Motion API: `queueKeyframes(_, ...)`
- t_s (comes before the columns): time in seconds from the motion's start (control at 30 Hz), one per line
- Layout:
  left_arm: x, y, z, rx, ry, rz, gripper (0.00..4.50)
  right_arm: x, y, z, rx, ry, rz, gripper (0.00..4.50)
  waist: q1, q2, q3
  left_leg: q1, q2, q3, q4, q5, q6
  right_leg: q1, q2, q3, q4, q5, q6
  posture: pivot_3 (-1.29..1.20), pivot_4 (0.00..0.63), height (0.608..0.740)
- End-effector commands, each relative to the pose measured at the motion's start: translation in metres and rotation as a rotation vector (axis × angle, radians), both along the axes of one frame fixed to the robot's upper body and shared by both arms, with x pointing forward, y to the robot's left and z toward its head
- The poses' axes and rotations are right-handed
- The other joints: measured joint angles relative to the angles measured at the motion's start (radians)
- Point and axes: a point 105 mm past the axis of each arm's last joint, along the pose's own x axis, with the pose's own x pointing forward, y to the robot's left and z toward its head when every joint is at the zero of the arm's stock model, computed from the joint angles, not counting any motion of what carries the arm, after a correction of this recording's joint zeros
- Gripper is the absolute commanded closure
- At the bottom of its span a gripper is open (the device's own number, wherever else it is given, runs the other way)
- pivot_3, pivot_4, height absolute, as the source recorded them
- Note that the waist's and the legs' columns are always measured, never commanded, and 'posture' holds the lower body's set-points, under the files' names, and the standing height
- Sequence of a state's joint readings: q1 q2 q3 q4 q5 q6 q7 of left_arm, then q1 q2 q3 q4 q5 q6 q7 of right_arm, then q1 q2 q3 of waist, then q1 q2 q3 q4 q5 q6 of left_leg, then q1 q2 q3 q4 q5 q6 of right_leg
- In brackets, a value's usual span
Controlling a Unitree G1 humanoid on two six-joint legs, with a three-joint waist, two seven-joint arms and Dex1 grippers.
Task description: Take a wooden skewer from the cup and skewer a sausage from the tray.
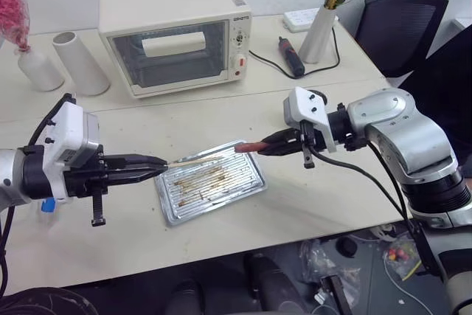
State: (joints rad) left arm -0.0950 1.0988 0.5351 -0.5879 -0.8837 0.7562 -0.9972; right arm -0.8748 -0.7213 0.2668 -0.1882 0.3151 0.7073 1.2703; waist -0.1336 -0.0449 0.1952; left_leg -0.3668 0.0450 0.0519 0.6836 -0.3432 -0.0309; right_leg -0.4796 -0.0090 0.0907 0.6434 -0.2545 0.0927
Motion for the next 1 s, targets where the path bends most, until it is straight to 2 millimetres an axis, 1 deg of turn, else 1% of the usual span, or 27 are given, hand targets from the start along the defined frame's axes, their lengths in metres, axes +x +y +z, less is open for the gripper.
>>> queueKeyframes(0.03,0.0,-0.004,0.003,0.012,-0.043,-0.019,4.5,-0.006,0.0,0.018,0.029,-0.054,0.011,4.35,0.0,0.0,0.0,0.0,0.0,0.0,0.0,0.0,0.0,0.0,0.0,0.0,0.0,0.0,0.0,0.0,0.15,0.74)
queueKeyframes(0.17,0.002,-0.009,0.005,0.014,-0.06,-0.037,4.5,-0.01,0.003,0.021,0.037,-0.054,0.023,4.35,0.001,0.0,0.0,0.0,0.0,0.0,0.0,0.0,0.0,0.0,0.0,0.0,0.0,0.0,0.0,0.0,0.15,0.74)
queueKeyframes(0.43,0.005,-0.008,0.006,0.014,-0.068,-0.032,4.5,-0.02,0.007,0.024,0.046,-0.045,0.044,4.35,0.001,0.0,0.0,0.0,0.0,0.0,0.0,0.0,0.0,0.0,0.0,0.0,0.0,0.0,0.0,0.0,0.15,0.74)
queueKeyframes(0.67,0.011,0.002,0.009,0.027,-0.082,0.0,4.5,-0.02,0.005,0.025,0.043,-0.048,0.038,4.35,0.001,0.0,0.0,0.0,0.0,0.0,0.0,0.0,0.0,0.0,0.0,0.0,0.0,0.0,0.0,0.0,0.15,0.74)
queueKeyframes(1.0,0.012,-0.004,0.009,0.02,-0.091,-0.023,4.5,-0.02,0.007,0.025,0.056,-0.049,0.033,4.35,0.004,0.0,0.0,0.0,0.0,0.0,0.0,0.0,0.0,0.0,0.0,0.0,0.0,0.0,0.0,0.0,0.15,0.74)
